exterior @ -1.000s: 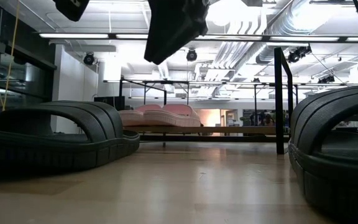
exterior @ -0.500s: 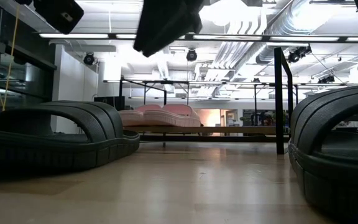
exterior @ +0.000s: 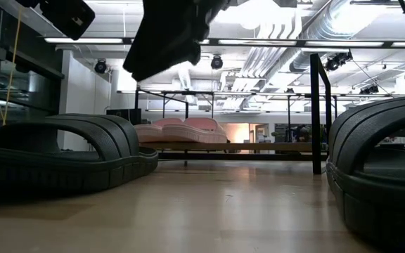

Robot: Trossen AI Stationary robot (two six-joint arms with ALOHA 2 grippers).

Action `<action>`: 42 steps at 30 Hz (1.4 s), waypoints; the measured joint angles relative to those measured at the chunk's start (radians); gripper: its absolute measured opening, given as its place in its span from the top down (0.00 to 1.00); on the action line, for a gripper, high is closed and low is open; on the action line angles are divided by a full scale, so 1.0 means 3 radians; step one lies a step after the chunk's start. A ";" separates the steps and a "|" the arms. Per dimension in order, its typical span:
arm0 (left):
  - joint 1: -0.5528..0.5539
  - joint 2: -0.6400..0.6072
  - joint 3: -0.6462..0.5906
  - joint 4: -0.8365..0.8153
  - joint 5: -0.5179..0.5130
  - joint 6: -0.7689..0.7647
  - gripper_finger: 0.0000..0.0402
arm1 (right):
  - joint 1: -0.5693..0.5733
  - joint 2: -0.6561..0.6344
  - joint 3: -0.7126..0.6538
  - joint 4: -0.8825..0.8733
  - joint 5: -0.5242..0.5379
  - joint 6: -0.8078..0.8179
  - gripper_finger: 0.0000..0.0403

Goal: Pick and place slides into the shelf
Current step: Put the left black slipper on the shelf

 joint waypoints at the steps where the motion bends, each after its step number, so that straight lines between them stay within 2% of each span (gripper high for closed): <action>1: 0.0000 0.0000 0.0000 0.0000 -0.0001 0.0001 0.68 | -0.0023 0.0000 -0.0039 0.0056 -0.0065 -0.0007 0.67; 11: 0.0000 0.0000 0.0000 0.0000 -0.0001 0.0001 0.68 | -0.0189 0.0001 -0.0264 0.0359 -0.0612 -0.0016 0.67; 19: 0.0000 0.0000 0.0000 0.0001 -0.0001 0.0001 0.68 | -0.0203 0.0001 -0.0265 0.0524 -0.0772 -0.0050 0.67; 42: 0.0000 0.0001 -0.0004 0.0003 -0.0152 0.0015 0.68 | -0.0278 0.0163 -0.0270 0.0622 -0.0798 -0.0046 0.67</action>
